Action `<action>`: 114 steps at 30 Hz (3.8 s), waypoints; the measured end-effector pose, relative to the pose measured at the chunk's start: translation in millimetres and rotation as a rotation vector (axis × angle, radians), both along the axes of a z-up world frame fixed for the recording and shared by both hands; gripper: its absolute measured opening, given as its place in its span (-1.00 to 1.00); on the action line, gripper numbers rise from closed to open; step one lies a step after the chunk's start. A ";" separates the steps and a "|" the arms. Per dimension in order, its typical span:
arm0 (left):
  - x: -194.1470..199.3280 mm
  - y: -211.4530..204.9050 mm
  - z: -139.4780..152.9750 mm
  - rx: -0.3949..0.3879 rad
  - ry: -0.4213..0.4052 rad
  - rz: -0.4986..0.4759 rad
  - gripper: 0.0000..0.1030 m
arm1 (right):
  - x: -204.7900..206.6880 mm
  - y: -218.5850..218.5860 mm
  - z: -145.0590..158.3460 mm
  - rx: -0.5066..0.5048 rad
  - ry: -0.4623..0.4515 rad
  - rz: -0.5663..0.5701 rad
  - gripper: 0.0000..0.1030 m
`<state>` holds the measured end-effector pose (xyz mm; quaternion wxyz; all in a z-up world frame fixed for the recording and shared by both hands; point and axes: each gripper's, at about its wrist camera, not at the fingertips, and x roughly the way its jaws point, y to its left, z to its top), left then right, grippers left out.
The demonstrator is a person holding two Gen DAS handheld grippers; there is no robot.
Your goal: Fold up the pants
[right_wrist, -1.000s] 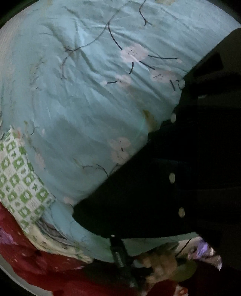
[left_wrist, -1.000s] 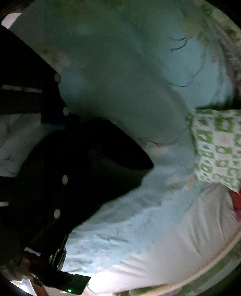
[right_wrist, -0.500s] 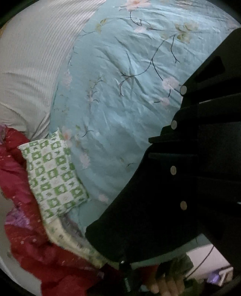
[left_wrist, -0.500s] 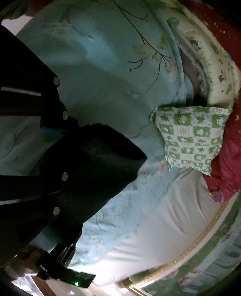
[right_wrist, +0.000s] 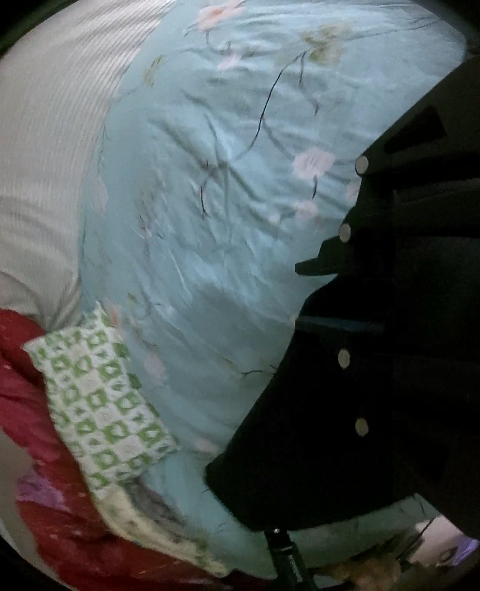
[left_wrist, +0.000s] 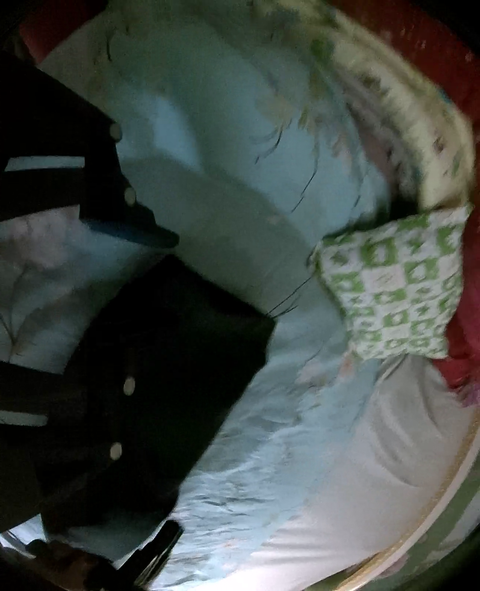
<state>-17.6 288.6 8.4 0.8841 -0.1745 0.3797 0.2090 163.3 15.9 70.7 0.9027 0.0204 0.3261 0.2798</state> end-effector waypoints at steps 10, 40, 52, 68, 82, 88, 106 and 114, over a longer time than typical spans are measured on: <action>-1.9 -50.6 41.0 -0.062 -0.086 -0.139 0.15 | -82.6 -108.4 1.4 0.112 -0.001 -0.120 -0.33; 173.8 -461.1 6.6 0.043 0.228 -1.173 0.31 | -196.5 -329.4 -99.8 0.377 0.221 -0.660 -0.21; 183.9 -522.5 -13.0 0.089 0.310 -1.347 0.31 | -192.2 -346.6 -119.4 0.528 0.258 -0.684 -0.05; 194.1 -600.5 -37.2 0.126 0.400 -1.471 0.29 | -198.4 -368.0 -139.9 0.709 0.276 -0.671 -0.71; 205.8 -593.5 -39.0 0.022 0.411 -1.506 0.24 | -204.0 -370.8 -141.5 0.802 0.229 -0.677 -0.11; 196.2 -607.5 -38.4 0.023 0.389 -1.564 -0.32 | -200.3 -373.1 -145.8 0.748 0.229 -0.683 -0.61; 177.3 -531.4 33.5 -0.202 0.144 -1.468 -0.82 | -195.7 -361.8 -111.8 0.911 0.107 -0.392 -0.66; 151.3 -458.3 69.2 -0.213 0.017 -1.346 -0.82 | -173.2 -307.6 -79.8 0.913 0.089 -0.173 -0.66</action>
